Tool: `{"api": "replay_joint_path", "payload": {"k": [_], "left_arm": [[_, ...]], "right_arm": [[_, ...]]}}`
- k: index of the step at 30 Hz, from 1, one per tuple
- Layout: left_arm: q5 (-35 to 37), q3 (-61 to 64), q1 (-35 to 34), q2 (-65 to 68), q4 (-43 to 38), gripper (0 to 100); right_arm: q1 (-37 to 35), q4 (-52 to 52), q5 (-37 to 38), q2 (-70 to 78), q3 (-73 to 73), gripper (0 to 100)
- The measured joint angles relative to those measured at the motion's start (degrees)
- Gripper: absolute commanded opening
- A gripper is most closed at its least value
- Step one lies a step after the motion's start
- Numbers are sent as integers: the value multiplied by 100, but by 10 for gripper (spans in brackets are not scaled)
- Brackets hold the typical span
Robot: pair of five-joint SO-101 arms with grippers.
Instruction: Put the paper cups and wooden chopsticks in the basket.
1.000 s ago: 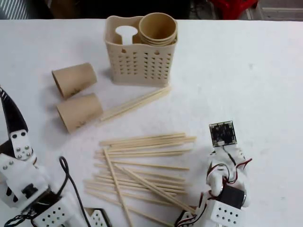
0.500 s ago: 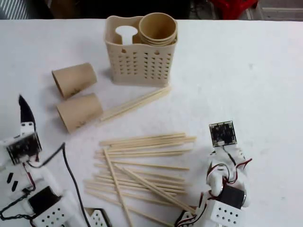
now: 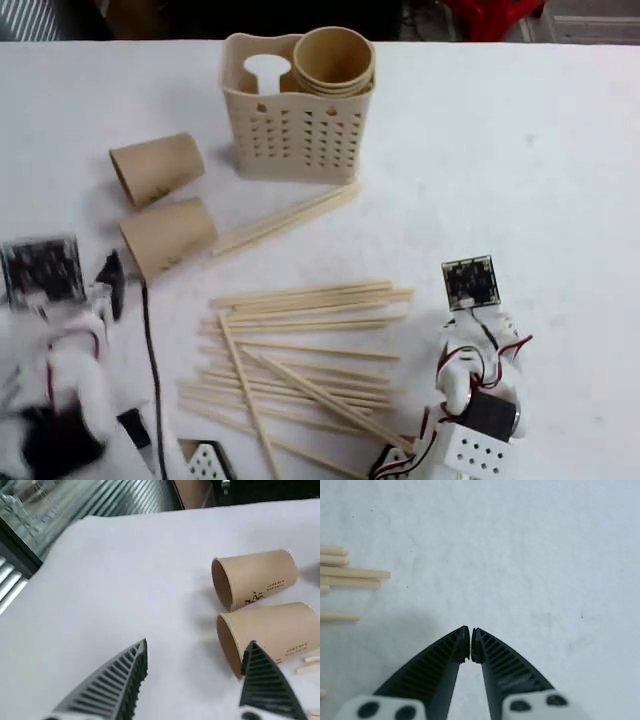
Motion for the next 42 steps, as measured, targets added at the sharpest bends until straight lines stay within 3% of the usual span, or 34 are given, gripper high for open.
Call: {"api": "replay_joint_path", "payload": {"k": [4,11,17,25,31,42], "left_arm": [[35,-1644,26,2400,352,301],[695,-5116,378,6558,1336,301],[1433,-7262,774,8923,1776,301],[2233,-8941,897,11024,1776,301],[2338,-9952,897,12229,1776,301],[2611,-10857,1196,13116,1776,301]], "right_arm": [[0,0,0,0,0,25],[0,0,0,0,0,25],[0,0,0,0,0,25],[0,0,0,0,0,25],[0,0,0,0,0,25],[0,0,0,0,0,25]]}}
